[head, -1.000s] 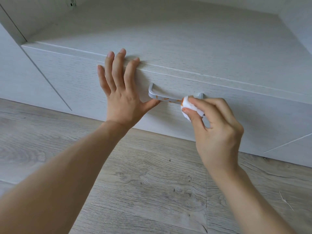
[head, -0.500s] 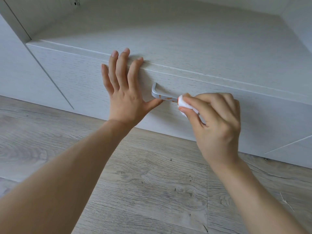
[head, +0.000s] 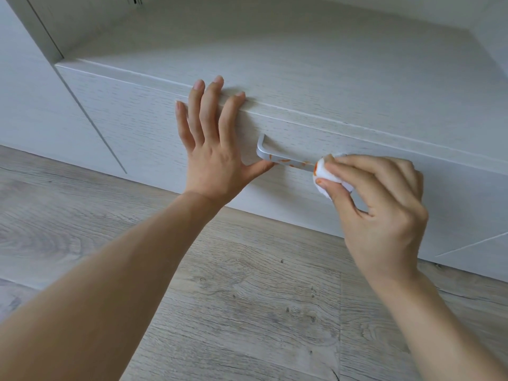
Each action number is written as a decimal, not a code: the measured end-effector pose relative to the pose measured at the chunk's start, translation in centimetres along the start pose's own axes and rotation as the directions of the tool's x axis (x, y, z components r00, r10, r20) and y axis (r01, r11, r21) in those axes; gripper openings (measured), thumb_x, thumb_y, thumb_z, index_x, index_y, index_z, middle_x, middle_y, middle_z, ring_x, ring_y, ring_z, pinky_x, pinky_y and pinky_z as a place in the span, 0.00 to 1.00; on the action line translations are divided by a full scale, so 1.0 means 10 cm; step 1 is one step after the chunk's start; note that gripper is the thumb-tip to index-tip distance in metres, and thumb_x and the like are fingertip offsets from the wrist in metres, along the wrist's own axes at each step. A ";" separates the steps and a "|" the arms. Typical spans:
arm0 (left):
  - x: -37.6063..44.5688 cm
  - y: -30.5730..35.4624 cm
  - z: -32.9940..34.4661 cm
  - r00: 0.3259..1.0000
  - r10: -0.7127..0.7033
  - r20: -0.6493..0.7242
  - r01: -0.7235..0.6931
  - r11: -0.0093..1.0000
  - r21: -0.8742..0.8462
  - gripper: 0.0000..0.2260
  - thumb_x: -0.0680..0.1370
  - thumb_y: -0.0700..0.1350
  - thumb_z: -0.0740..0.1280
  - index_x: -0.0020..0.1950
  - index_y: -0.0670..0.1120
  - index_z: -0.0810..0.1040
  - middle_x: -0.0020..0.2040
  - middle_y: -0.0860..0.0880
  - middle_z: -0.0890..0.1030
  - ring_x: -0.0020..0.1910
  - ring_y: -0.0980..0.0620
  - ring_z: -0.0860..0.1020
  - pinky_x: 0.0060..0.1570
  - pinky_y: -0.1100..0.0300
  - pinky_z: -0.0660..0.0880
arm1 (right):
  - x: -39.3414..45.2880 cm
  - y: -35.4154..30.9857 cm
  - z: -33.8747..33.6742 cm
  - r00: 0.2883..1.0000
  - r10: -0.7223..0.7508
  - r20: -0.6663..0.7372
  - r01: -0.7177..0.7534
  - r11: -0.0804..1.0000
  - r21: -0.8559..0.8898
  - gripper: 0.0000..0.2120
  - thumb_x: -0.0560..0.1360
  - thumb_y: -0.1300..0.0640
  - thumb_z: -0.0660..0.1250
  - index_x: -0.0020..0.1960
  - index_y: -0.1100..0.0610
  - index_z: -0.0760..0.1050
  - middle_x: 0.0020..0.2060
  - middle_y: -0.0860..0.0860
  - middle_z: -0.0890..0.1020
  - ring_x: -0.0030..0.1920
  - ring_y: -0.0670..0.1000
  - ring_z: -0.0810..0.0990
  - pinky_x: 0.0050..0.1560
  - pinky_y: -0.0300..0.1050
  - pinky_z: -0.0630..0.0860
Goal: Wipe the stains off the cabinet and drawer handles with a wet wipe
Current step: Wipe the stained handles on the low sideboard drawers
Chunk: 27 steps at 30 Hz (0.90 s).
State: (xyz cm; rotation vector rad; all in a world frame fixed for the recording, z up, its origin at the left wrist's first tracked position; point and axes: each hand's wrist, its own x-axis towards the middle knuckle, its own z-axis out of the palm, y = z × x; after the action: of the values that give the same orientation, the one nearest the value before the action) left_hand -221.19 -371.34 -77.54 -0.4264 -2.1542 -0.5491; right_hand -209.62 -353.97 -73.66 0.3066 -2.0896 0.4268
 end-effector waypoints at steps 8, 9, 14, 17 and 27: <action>0.00 -0.01 0.03 1.000 0.007 -0.019 -0.007 1.000 0.006 0.41 0.68 0.72 0.67 0.68 0.47 0.59 0.70 0.35 0.65 0.72 0.38 0.54 0.70 0.38 0.48 | 0.05 -0.09 0.18 0.998 -0.069 -0.002 0.069 0.997 0.039 0.03 0.74 0.61 0.72 0.42 0.60 0.83 0.43 0.49 0.85 0.42 0.52 0.81 0.45 0.50 0.70; 0.00 -0.01 0.03 1.000 0.008 -0.021 -0.008 1.000 0.005 0.41 0.68 0.72 0.67 0.68 0.47 0.59 0.70 0.35 0.65 0.72 0.38 0.54 0.71 0.39 0.48 | 0.05 -0.08 0.17 0.997 -0.076 -0.010 0.076 0.997 0.010 0.04 0.74 0.59 0.72 0.42 0.59 0.83 0.43 0.47 0.85 0.41 0.52 0.81 0.45 0.51 0.70; 0.00 -0.02 0.04 1.000 0.007 -0.026 -0.007 1.000 0.009 0.41 0.68 0.71 0.67 0.68 0.46 0.59 0.70 0.35 0.66 0.72 0.38 0.55 0.71 0.40 0.47 | 0.05 -0.07 0.15 0.997 -0.074 -0.034 0.072 0.996 -0.055 0.06 0.75 0.56 0.71 0.41 0.56 0.84 0.41 0.44 0.85 0.41 0.51 0.82 0.47 0.53 0.65; 0.00 -0.01 0.03 1.000 0.003 -0.030 -0.003 1.000 0.012 0.41 0.68 0.72 0.67 0.68 0.47 0.59 0.70 0.35 0.66 0.72 0.38 0.55 0.71 0.39 0.48 | 0.08 -0.08 0.15 0.997 -0.078 -0.020 0.077 0.996 -0.055 0.06 0.75 0.56 0.71 0.41 0.56 0.84 0.40 0.44 0.85 0.41 0.51 0.82 0.48 0.52 0.64; -0.01 0.00 0.02 1.000 -0.005 -0.011 0.005 1.000 0.005 0.41 0.67 0.71 0.68 0.68 0.47 0.59 0.70 0.35 0.65 0.72 0.39 0.55 0.71 0.40 0.47 | 0.03 -0.12 0.08 0.998 -0.061 -0.020 0.060 0.996 -0.070 0.04 0.75 0.58 0.70 0.44 0.57 0.83 0.41 0.46 0.84 0.43 0.50 0.81 0.48 0.53 0.65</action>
State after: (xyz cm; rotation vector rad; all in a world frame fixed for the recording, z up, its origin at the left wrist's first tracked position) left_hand -221.27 -371.28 -77.70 -0.4141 -2.1463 -0.5478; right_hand -209.88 -355.42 -73.56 0.3215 -2.0626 0.3193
